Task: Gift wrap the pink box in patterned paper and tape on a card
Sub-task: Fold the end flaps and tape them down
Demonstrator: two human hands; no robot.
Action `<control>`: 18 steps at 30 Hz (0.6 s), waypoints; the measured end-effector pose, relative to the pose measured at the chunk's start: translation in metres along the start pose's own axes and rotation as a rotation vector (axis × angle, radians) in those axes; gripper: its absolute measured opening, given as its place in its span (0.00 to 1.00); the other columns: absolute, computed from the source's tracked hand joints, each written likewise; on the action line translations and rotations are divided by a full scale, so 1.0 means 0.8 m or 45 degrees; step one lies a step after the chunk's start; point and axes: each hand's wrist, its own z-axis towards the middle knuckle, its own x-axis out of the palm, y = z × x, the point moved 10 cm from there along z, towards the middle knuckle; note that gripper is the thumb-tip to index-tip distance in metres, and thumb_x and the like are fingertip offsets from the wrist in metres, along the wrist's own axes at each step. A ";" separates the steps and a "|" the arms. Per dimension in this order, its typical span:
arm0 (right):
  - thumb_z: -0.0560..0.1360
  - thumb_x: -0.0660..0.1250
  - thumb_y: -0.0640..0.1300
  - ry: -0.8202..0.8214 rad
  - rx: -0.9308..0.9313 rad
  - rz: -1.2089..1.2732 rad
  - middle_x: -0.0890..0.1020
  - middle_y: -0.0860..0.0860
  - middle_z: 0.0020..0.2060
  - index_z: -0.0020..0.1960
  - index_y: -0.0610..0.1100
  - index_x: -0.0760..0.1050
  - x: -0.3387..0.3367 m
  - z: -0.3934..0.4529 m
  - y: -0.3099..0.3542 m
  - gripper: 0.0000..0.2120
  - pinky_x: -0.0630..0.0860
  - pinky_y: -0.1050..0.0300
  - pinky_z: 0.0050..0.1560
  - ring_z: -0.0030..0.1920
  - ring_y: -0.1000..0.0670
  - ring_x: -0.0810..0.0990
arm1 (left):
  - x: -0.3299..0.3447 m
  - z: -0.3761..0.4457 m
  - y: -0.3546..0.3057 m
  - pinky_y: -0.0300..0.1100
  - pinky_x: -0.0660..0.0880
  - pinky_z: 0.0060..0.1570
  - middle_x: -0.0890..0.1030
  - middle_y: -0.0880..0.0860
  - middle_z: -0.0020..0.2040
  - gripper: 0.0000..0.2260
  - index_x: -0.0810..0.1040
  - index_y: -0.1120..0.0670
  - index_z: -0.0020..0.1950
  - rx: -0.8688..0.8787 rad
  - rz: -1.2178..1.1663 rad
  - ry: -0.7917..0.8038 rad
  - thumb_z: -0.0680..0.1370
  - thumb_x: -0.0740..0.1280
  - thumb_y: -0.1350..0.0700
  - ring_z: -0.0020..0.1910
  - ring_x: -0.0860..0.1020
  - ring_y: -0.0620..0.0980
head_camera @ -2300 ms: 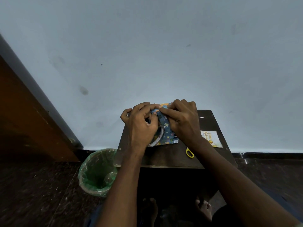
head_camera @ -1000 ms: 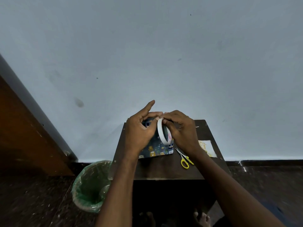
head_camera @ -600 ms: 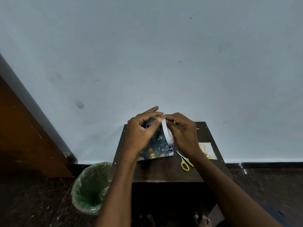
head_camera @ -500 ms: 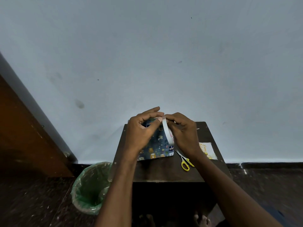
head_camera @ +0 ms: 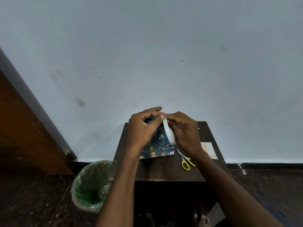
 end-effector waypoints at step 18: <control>0.77 0.74 0.34 0.018 -0.027 -0.213 0.86 0.53 0.49 0.51 0.43 0.87 0.000 0.001 0.004 0.07 0.81 0.50 0.53 0.54 0.55 0.85 | -0.006 0.000 0.003 0.43 0.79 0.59 0.88 0.46 0.56 0.06 0.89 0.51 0.53 -0.227 -0.273 -0.084 0.83 0.71 0.57 0.61 0.84 0.44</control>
